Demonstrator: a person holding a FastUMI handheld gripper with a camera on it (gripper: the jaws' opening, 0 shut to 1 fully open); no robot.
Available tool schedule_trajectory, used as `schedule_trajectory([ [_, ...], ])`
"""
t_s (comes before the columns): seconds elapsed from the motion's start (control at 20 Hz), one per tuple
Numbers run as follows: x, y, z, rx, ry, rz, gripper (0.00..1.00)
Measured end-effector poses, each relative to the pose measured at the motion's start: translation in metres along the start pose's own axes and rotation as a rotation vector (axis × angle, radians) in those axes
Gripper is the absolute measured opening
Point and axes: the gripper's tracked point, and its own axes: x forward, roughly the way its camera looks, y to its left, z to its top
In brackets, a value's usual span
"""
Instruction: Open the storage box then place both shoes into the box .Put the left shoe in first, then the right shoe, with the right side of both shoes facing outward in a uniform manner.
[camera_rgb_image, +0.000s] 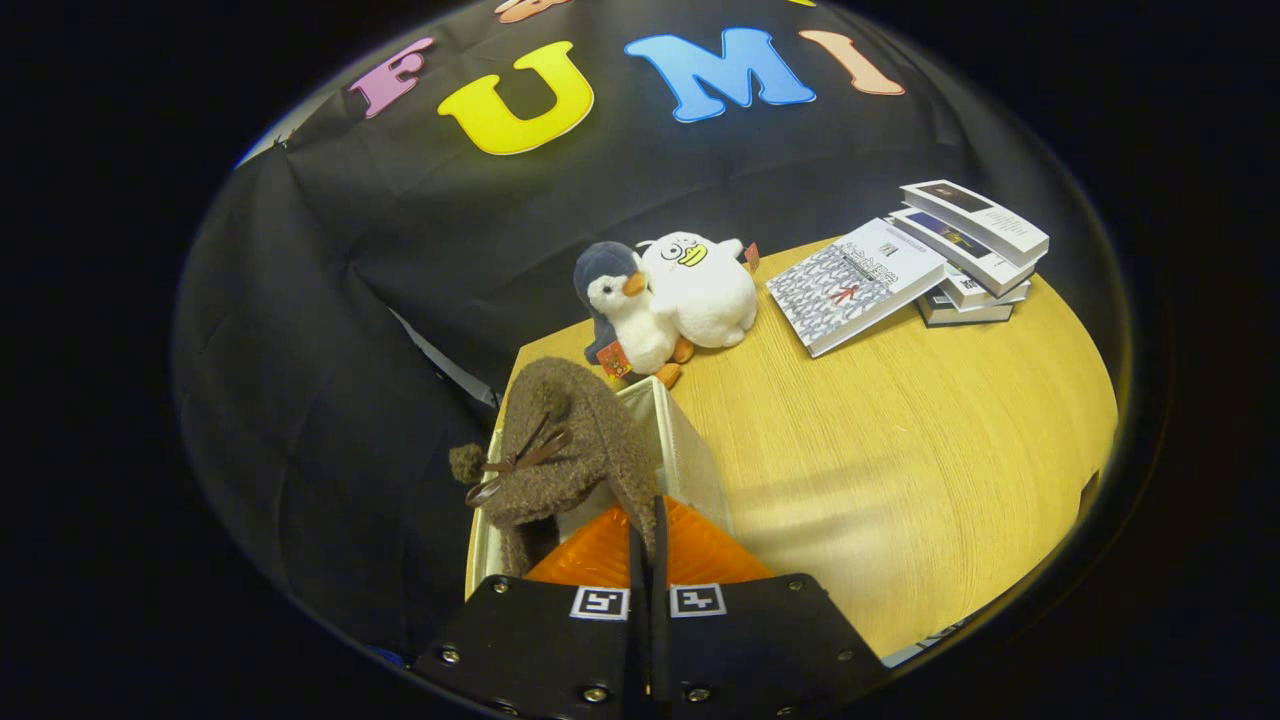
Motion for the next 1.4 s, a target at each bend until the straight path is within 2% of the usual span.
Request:
schedule_trajectory([
  [0.2,0.002,0.01,0.001,0.014,-0.015,0.009,0.01],
  [0.4,0.008,0.001,-0.011,-0.015,0.013,-0.03,0.01],
  [0.45,0.007,0.005,-0.015,-0.01,0.02,-0.009,0.01],
  [0.55,0.002,0.009,-0.004,-0.002,-0.026,0.011,0.2],
  [0.6,-0.001,0.01,0.006,-0.017,-0.058,0.015,0.51],
  [0.7,-0.016,0.008,0.023,-0.086,-0.114,0.013,0.89],
  [0.75,-0.028,0.007,0.032,-0.123,-0.148,0.013,0.98],
  [1.0,-0.088,0.008,0.074,-0.27,-0.345,0.046,0.98],
  [1.4,-0.182,-0.036,0.122,-0.42,-0.614,-0.037,0.98],
])
